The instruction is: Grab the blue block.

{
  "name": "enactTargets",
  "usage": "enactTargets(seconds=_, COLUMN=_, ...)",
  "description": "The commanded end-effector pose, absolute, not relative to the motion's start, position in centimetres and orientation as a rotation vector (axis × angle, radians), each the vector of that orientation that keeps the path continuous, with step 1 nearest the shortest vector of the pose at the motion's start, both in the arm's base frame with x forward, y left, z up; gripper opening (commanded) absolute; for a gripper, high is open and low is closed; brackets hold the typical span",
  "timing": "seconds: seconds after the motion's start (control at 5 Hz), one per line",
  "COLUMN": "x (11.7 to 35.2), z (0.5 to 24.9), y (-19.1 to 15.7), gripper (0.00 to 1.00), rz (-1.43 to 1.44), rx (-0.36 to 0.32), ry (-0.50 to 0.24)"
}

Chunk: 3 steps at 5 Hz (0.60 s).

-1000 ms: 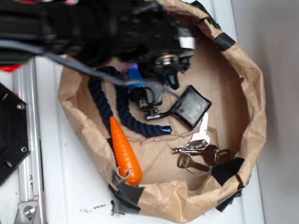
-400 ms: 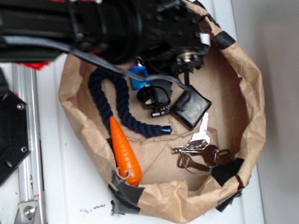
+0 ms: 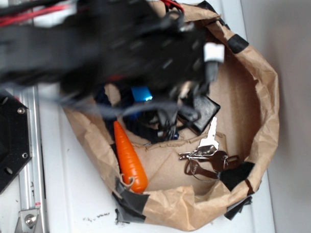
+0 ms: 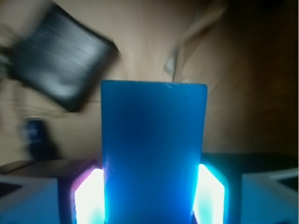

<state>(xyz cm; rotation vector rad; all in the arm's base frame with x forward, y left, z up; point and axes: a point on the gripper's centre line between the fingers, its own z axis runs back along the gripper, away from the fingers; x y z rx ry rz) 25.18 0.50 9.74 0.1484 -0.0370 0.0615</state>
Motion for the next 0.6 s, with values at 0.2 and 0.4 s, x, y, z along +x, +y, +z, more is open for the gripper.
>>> enactTargets(seconds=0.2, x=25.5, z=17.2, y=-0.1, gripper=0.0, rz=0.116, rx=0.052, ry=-0.007)
enactTargets(seconds=0.4, x=24.9, z=17.5, y=1.2, gripper=0.0, rz=0.119, rx=0.04, ry=-0.002)
